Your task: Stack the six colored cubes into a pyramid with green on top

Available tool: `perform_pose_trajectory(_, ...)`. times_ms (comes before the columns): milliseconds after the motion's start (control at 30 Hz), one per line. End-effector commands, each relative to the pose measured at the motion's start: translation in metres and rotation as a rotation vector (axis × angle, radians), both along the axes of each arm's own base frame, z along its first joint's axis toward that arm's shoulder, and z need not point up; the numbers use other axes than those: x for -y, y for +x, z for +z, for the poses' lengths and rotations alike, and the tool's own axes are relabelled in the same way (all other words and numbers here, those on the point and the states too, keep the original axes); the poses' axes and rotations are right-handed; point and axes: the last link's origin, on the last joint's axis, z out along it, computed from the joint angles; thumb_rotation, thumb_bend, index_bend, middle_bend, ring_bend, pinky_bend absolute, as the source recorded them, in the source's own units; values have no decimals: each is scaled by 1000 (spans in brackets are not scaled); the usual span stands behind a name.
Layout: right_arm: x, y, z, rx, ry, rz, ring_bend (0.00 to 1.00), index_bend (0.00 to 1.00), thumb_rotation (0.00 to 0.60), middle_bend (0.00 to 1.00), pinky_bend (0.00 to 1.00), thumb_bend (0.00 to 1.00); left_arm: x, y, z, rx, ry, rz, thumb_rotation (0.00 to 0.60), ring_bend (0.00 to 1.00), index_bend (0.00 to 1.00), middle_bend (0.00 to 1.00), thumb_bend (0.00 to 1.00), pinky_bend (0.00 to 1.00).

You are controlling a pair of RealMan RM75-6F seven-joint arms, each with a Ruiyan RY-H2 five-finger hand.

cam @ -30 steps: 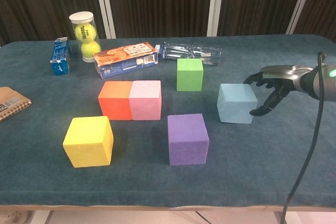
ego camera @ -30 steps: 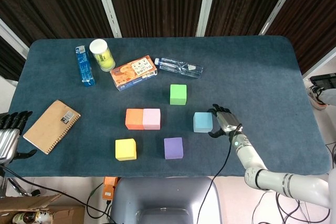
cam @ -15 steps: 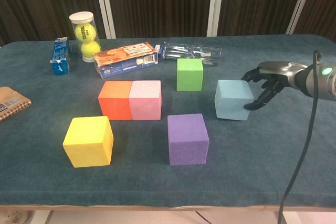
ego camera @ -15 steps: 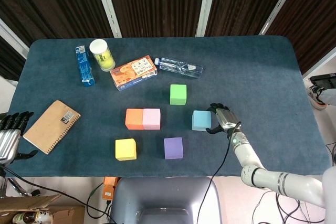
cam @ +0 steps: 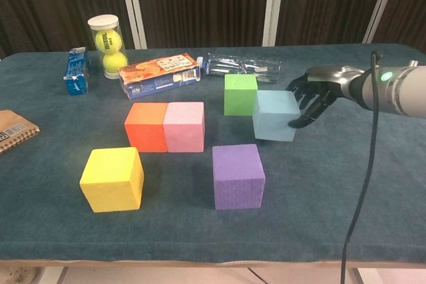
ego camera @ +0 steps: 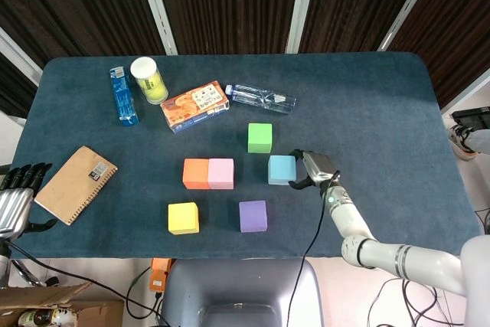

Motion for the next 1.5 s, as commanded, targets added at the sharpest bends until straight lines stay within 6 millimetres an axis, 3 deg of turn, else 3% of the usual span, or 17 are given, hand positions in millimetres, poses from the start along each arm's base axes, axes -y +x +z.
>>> perform_pose_trajectory(33, 7, 13, -7, 7, 12, 10, 209, 445, 600, 305, 340, 204, 0, 0, 0, 0, 1, 2, 600, 11, 88, 67, 111, 80)
perform_pose_trajectory(333, 16, 40, -25, 6, 48, 22, 205, 451, 600, 304, 329, 204, 0, -1, 2, 4, 4, 8, 600, 23, 88, 67, 111, 80)
perform_pose_trajectory(1500, 10, 64, -53, -2, 50, -3, 169, 432, 600, 304, 312, 203, 1, -4, 5, 16, 6, 11, 600, 27, 88, 67, 112, 80)
